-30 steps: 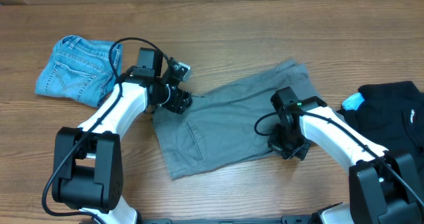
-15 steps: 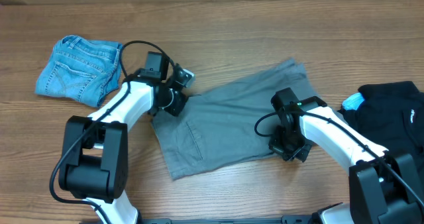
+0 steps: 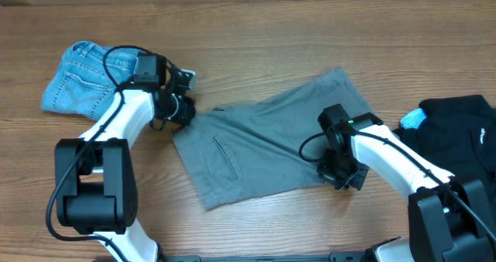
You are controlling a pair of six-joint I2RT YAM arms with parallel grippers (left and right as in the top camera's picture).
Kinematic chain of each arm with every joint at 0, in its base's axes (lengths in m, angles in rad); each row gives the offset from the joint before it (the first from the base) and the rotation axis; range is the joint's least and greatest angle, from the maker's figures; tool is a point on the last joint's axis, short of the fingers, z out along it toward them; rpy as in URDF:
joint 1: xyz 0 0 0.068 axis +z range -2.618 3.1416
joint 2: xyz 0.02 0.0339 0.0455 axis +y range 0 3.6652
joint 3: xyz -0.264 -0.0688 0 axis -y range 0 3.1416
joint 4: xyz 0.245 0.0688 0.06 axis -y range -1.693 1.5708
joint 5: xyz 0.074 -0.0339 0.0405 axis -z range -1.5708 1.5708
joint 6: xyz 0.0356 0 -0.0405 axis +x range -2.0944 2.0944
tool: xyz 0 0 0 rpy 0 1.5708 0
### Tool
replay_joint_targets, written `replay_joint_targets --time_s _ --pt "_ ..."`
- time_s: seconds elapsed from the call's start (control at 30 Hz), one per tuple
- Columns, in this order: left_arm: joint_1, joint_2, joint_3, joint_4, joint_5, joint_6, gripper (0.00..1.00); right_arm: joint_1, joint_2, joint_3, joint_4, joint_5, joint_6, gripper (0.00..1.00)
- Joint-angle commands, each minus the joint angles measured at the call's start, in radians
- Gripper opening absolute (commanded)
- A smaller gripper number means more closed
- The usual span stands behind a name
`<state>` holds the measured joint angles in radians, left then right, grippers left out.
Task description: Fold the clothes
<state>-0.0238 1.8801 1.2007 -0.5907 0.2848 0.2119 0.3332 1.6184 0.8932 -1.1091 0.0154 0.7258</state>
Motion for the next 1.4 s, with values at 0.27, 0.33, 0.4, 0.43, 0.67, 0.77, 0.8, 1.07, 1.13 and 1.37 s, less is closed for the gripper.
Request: replay_joint_targets --time_s 0.27,0.33,0.4,0.43,0.67,0.77,0.8,1.07,1.13,1.37 --pt "-0.031 -0.026 0.185 -0.191 0.247 0.059 0.54 -0.037 -0.112 0.051 -0.049 -0.025 -0.203 0.16" --pt "-0.071 -0.026 0.184 -0.180 0.270 0.089 0.59 -0.047 -0.166 0.101 -0.096 -0.025 -0.202 0.21" --pt "-0.128 -0.026 0.184 -0.138 0.274 0.089 0.68 -0.055 -0.208 0.134 -0.130 -0.025 -0.190 0.24" --pt "-0.158 -0.024 0.184 -0.114 0.271 0.100 0.71 -0.058 -0.226 0.139 -0.141 -0.023 -0.173 0.26" --pt "-0.372 0.025 0.184 0.100 0.034 0.101 0.92 -0.112 -0.247 0.098 -0.140 -0.025 -0.030 0.49" --pt "-0.402 0.081 0.184 0.185 0.000 0.074 0.94 -0.140 -0.247 0.048 -0.122 -0.029 0.039 0.47" --pt "-0.402 0.118 0.184 0.222 0.000 0.051 0.93 -0.146 -0.247 0.030 -0.111 -0.045 0.038 0.47" --pt "-0.401 0.237 0.184 0.372 0.143 -0.037 0.26 -0.147 -0.246 -0.079 0.025 -0.060 0.138 0.15" --pt "-0.398 0.237 0.185 0.432 0.166 -0.096 0.12 -0.147 -0.246 -0.117 0.035 -0.042 0.160 0.05" --pt "-0.353 0.223 0.355 0.278 0.089 -0.127 0.32 -0.147 -0.283 -0.122 0.027 -0.073 0.022 0.07"
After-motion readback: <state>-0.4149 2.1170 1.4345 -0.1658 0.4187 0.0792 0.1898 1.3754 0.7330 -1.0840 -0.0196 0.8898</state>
